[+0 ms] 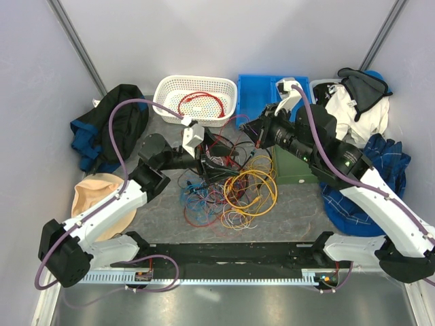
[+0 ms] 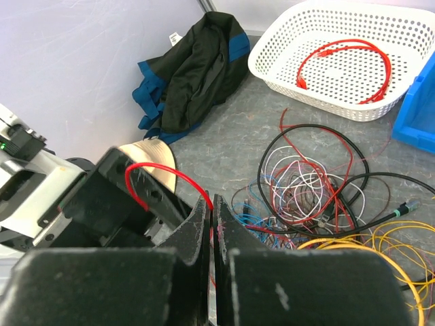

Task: Untangle the cables

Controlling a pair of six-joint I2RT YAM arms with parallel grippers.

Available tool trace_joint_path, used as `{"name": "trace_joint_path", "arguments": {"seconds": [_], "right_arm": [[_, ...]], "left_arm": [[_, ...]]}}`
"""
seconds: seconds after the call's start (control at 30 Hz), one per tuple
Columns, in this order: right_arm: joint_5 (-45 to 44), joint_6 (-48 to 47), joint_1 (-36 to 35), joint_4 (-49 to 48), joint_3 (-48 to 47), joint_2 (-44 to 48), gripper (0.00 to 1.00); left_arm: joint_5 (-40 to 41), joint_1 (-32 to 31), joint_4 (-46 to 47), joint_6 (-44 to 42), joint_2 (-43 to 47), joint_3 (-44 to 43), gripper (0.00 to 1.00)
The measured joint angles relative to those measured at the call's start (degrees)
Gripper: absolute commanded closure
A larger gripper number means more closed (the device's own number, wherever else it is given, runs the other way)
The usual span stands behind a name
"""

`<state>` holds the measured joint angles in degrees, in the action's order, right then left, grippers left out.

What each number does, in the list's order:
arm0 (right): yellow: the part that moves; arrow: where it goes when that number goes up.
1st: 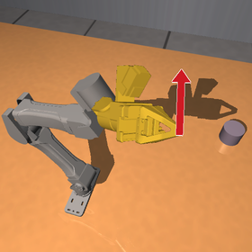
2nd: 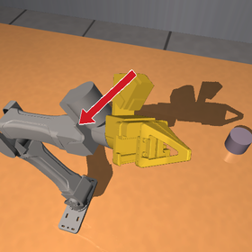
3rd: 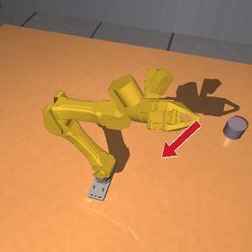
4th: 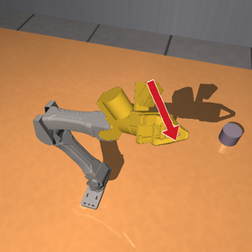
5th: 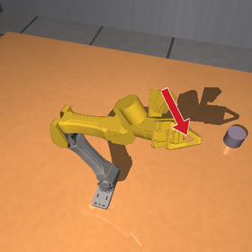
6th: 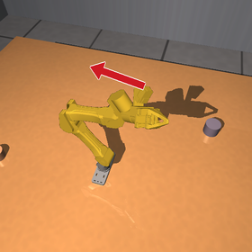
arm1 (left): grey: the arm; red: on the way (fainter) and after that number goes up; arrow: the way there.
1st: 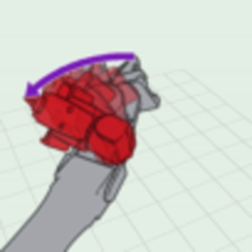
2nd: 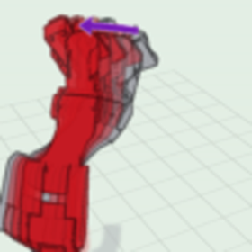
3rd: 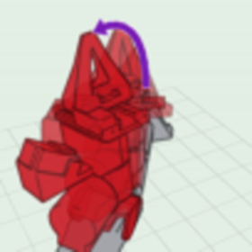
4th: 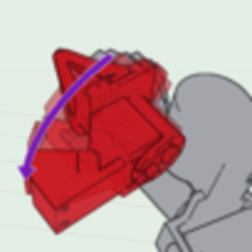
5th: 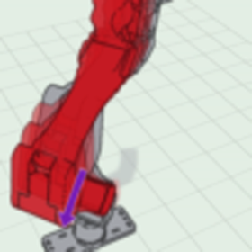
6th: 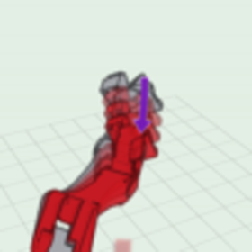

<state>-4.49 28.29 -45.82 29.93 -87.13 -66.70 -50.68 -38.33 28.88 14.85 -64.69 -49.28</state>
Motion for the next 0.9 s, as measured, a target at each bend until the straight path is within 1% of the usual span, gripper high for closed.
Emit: {"name": "trace_joint_path", "arguments": {"seconds": [0.03,0.13,0.27,0.33,0.5,0.67,0.77,0.87,0.9], "right_arm": [[-0.07,-0.02,0.04,0.13,0.00,0.11,1.00],[-0.07,-0.02,0.11,0.57,0.00,0.44,1.00],[-0.04,-0.02,0.22,0.59,-0.02,0.74,1.00],[-0.04,-0.02,0.24,0.59,0.00,0.79,1.00],[0.00,-0.02,0.26,0.63,-0.02,0.98,1.00],[0.11,-0.02,0.26,0.63,-0.02,1.51,1.00],[0.11,-0.02,0.24,0.66,-0.02,1.75,1.00],[0.11,-0.04,0.26,0.63,-0.02,1.84,1.00],[0.11,-0.02,0.26,0.63,-0.02,1.84,1.00]], "left_arm": [[0.50,0.00,-0.09,-0.07,0.22,0.00,0.18],[1.29,0.02,-0.26,-0.26,0.83,0.00,0.13],[1.77,0.07,-0.37,-0.26,0.98,0.00,0.10],[2.14,0.07,-0.52,-0.26,0.96,0.00,0.05],[4.09,0.11,-0.87,-0.37,0.83,-0.02,0.01],[6.25,0.39,-1.38,-0.39,0.81,-0.02,0.01],[7.19,0.68,-1.29,-0.39,0.70,-0.02,0.03],[7.08,0.72,-0.76,-0.37,0.15,-0.02,0.10],[6.95,0.72,-0.42,-0.31,-0.13,-0.02,0.15]]}}
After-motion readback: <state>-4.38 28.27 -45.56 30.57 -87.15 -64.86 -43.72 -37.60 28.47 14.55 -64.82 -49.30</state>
